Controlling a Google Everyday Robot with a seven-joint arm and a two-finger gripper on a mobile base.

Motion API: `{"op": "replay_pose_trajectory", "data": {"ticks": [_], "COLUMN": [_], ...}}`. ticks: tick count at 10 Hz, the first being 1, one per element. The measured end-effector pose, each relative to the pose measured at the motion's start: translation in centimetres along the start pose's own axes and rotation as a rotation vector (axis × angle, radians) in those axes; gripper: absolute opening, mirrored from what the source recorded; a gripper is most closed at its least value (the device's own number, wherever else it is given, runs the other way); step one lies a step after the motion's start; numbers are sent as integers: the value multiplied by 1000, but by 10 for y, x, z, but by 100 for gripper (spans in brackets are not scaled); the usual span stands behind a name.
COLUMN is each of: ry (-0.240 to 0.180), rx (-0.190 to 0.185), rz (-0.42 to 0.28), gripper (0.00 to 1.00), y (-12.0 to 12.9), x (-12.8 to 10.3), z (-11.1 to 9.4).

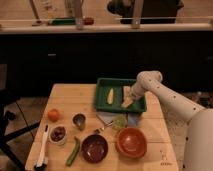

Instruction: Place banana in table surface

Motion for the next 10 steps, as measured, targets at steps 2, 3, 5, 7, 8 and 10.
{"op": "replay_pose_trajectory", "data": {"ticks": [2, 3, 5, 7, 8, 10], "ry": [5, 12, 23, 23, 24, 25], "rx": [5, 34, 109, 135, 137, 114], "rz": [3, 22, 51, 52, 48, 25], "gripper": [80, 80, 80, 80, 80, 80], "y": [-1, -2, -2, 2, 5, 14], "x": [3, 1, -10, -20, -28, -45], "z": [4, 1, -13, -16, -15, -7]}}
